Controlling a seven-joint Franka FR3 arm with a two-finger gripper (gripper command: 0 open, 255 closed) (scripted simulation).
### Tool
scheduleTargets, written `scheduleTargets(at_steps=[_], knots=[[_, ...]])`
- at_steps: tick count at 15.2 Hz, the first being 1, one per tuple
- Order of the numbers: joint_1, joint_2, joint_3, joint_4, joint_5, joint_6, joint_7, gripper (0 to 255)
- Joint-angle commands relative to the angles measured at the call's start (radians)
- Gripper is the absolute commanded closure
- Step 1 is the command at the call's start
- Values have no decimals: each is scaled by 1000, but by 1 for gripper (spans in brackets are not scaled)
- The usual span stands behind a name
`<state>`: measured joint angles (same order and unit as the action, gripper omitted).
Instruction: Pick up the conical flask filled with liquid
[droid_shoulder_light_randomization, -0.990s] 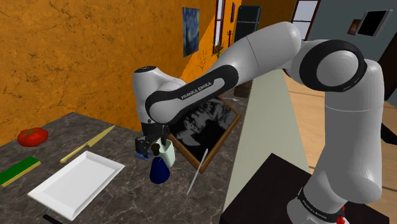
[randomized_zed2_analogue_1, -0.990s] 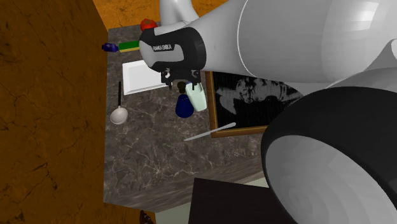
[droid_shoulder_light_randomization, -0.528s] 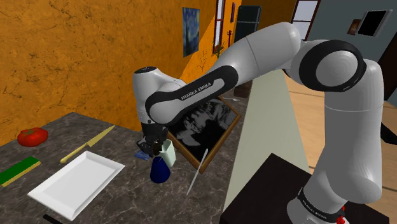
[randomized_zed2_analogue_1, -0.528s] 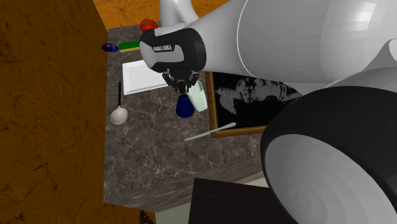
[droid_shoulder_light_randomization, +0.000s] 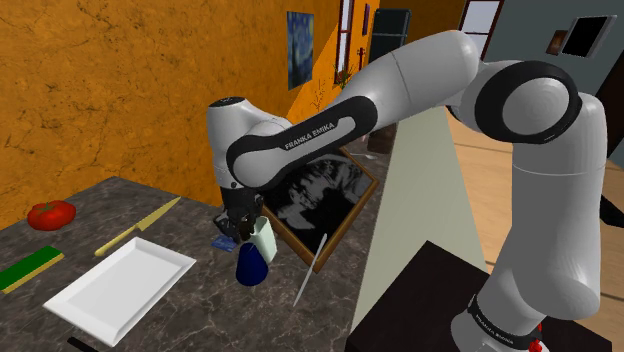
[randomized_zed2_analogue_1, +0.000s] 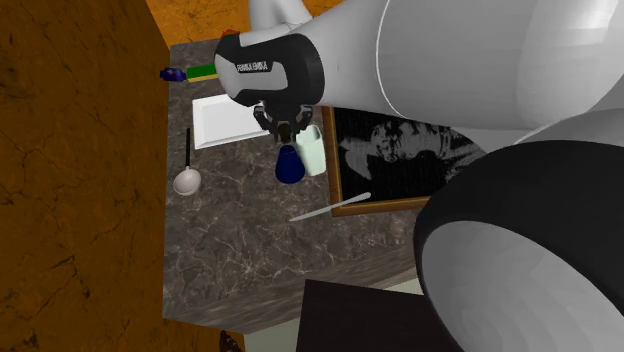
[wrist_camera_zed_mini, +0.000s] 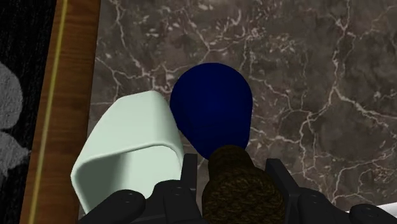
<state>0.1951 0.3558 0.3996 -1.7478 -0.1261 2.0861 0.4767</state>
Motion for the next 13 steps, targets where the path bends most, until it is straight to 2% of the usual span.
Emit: scheduleTargets(at_steps=[1,11,13], knots=[[-2,-9,2,13,5,-22,-4,255],[-5,-48,10,98,24,-141,-15,255],[-5,-49,10,99,25,-143,-15,255]])
